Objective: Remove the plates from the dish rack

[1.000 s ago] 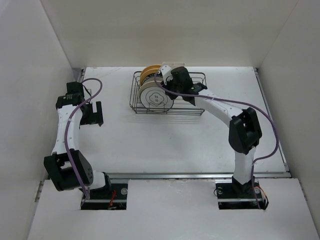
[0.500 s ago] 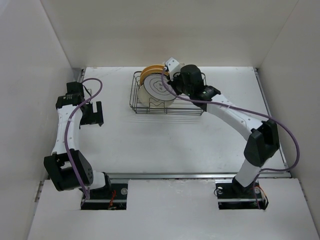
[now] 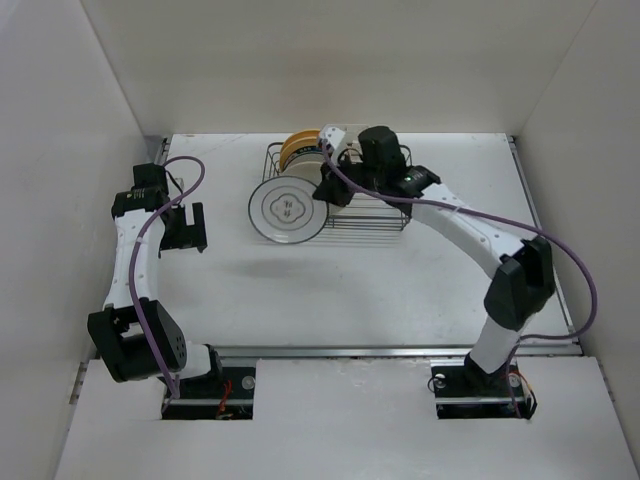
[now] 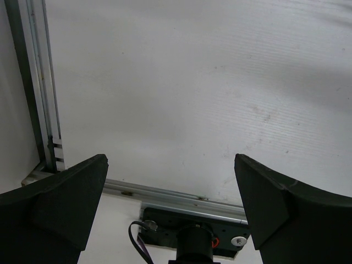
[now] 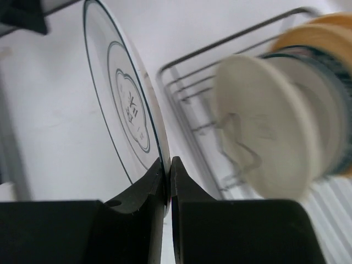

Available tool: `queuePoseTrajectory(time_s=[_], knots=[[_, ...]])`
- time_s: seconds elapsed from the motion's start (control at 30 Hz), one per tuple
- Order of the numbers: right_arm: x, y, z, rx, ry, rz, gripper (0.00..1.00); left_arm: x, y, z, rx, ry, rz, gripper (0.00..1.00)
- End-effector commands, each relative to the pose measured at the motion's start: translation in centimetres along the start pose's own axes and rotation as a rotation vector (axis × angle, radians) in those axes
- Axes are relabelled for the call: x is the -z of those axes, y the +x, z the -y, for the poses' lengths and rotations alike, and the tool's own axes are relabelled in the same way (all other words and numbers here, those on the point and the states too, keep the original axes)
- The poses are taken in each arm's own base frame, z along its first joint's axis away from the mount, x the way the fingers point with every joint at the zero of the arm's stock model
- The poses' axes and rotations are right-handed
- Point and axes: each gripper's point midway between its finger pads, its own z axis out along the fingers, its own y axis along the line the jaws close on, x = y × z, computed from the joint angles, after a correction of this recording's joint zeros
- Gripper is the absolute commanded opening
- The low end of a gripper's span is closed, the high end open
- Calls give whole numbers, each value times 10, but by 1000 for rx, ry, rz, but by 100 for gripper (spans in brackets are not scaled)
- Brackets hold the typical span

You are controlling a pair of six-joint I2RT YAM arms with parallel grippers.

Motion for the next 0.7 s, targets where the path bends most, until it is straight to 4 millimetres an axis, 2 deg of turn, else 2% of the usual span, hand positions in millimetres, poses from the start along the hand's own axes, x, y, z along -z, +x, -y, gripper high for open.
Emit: queuePoseTrajectory(time_s=[0.0,0.07,0.17,0.2,0.23,0.3,0.4,0.47,0.53,0.67], knots=[[-24,32,-66,-182,-396,-89,0,10,-1,-2,-7,-6,35,100],[-41,57,-90,-242,-519,-145,0,10,-1,-2,-7,-6,35,100],[-58,83,-111,-273,-572,-210,0,13,-2,-3,-6,-16,43,100],[-68,100,-115,-292,-583,-247,0,13,-2,-3,-6,-16,43,100],[-72,106,-118,-299,-583,-269,0,13,-2,-3,-6,-16,43,100],[-83,131,-124,-331,-583,-341,0,13,1,-3,-7,-15,34,100],[-90,142,-123,-338,-548,-368,1,15,0,-2,-7,-7,44,100],[-92,147,-120,-360,-516,-384,8,15,3,-2,-16,-6,34,100],[-103,161,-117,-338,-451,-411,23,13,5,-2,-17,-6,25,100],[-107,176,-111,-326,-377,-451,43,16,5,0,-16,3,35,100]])
